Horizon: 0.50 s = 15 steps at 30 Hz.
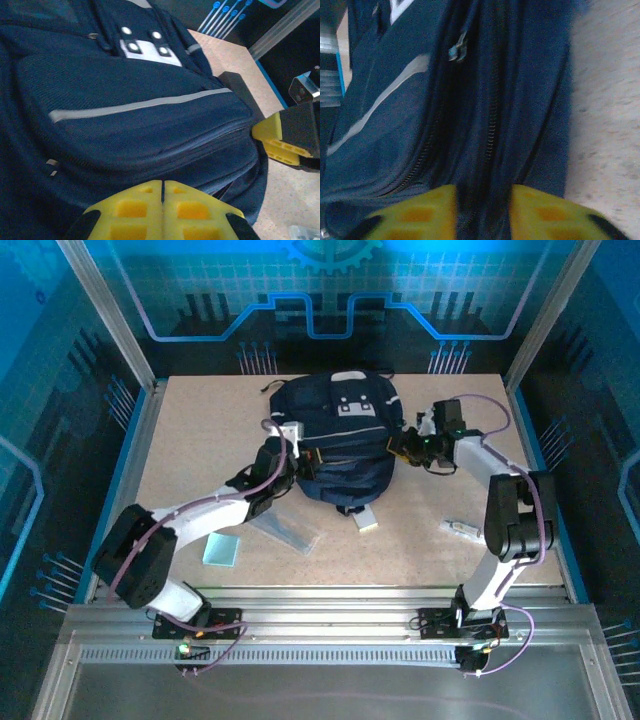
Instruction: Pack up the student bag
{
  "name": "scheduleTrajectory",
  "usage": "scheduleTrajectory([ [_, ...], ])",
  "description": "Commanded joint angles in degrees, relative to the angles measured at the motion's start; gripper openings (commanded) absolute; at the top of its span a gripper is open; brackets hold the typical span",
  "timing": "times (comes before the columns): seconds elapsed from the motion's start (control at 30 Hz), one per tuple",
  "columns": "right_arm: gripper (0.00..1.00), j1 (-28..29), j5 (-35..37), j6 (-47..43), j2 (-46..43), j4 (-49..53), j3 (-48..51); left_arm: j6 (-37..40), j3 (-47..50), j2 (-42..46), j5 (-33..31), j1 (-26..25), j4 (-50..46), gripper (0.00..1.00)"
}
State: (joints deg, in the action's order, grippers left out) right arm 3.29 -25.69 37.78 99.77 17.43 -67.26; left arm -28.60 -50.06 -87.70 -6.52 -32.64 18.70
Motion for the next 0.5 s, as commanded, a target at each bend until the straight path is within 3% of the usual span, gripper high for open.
scheduleTrajectory([
  [0.0,0.54,-1.4,3.24,0.4,-4.62,0.29,-0.04,-0.55,-6.16,-2.4,7.27,-0.04,4.44,0.0],
  [0.13,0.6,-1.49,3.2,3.18,-12.92,1.88,4.31,-0.84,-11.22,-6.07,12.51,-0.9,2.36,0.0],
  [0.3,0.62,0.36,-0.91,12.07,-19.12,-2.98,10.11,0.23,-14.43,-8.7,15.29,-3.08,1.7,0.0],
  [0.47,0.59,6.01,4.62,20.75,-21.05,-13.19,14.82,0.21,-15.74,-10.03,17.38,-4.19,1.46,0.0],
])
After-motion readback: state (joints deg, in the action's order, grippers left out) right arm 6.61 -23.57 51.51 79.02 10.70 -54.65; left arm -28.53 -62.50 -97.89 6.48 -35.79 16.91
